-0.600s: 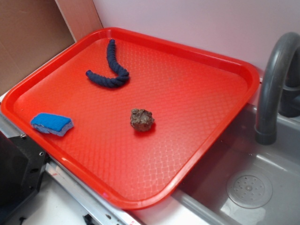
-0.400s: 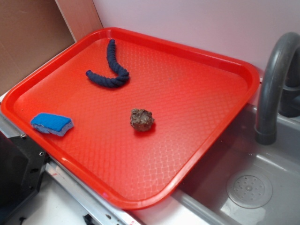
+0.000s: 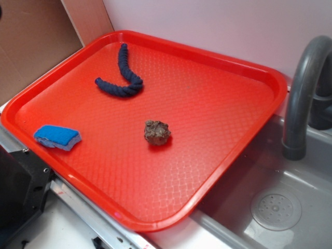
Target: Grab the rock.
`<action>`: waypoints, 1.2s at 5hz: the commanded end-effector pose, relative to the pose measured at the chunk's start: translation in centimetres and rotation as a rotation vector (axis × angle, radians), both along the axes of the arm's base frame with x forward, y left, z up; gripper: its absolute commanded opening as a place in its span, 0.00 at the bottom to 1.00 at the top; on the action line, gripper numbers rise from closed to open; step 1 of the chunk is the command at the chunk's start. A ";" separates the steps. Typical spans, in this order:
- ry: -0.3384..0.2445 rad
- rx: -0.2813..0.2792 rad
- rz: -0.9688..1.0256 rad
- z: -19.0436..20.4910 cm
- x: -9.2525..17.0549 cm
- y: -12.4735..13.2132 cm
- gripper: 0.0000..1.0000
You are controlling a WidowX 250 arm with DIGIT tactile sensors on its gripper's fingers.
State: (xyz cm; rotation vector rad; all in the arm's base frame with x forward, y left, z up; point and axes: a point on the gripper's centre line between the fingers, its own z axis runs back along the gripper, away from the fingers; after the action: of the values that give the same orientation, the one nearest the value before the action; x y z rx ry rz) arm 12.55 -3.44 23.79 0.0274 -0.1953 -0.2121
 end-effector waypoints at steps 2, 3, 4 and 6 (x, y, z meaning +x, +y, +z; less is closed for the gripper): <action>0.155 0.192 -0.767 -7.2 4.0 -6.6 1.00; 0.189 0.253 -0.939 -10.6 6.0 -7.7 1.00; 0.261 0.270 -0.995 -14.0 7.0 -7.5 1.00; 0.366 0.230 -1.071 -18.7 7.1 -6.9 1.00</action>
State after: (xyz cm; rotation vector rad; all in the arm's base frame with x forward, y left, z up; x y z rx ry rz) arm 20.54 -10.46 4.49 0.1087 0.2333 -1.2884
